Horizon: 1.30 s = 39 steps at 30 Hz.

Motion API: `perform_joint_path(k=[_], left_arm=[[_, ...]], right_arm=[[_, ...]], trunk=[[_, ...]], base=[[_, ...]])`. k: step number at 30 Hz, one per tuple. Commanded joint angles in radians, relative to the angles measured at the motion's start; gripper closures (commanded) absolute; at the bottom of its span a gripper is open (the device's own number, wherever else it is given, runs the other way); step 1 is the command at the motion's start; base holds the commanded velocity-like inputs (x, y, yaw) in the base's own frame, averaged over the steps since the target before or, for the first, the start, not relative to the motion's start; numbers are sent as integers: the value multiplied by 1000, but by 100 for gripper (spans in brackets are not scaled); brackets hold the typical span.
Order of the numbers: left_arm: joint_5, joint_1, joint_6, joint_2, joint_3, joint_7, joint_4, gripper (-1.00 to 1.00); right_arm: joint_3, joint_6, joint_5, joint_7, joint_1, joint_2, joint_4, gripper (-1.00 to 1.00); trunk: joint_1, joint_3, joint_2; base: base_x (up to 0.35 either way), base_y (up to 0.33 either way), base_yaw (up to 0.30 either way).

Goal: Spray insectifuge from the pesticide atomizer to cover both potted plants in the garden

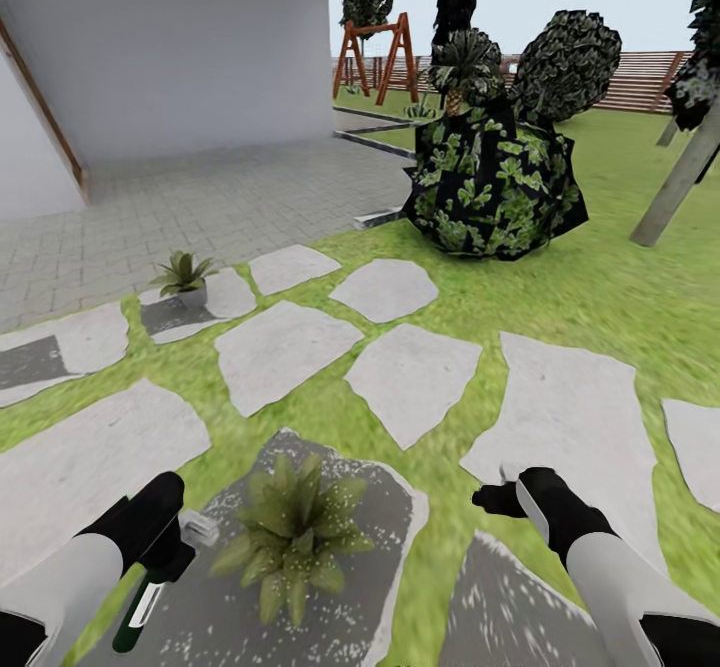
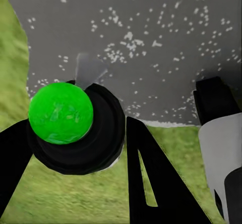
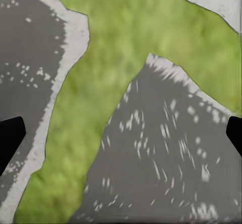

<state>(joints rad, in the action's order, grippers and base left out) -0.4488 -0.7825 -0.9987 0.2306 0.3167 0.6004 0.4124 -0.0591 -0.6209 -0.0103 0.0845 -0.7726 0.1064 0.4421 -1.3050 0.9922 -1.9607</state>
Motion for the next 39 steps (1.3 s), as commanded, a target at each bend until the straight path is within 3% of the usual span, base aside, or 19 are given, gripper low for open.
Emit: perform_joint_path(k=[1,12,26,31,39], left_arm=[[-10,0,-2,1,4,10,2,100],[-9,2,-2,-3,4,7,-2,100],[-10,4,-2,2,7,4,-3,100],[-14,73,-2,1,15,1,-2,100],[-13,90,-2,-2,6,4,-1,100]], right_arm=[[-4,-5,-1,3,-1,-1,1,-100],[-4,-5,0,3,-1,1,1,-100],[-3,-5,0,3,-1,0,1,-100],[-2,-5,1,3,-1,-1,1,-100],[-1,-5,1,3,-1,-1,1,-100]], trunk=[[0,1,0],[0,1,0],[0,1,0],[0,1,0],[0,1,0]], base=[[0,61,-293],[-15,-14,-132],[-236,-186,0],[-50,-9,0],[-2,66,-1]])
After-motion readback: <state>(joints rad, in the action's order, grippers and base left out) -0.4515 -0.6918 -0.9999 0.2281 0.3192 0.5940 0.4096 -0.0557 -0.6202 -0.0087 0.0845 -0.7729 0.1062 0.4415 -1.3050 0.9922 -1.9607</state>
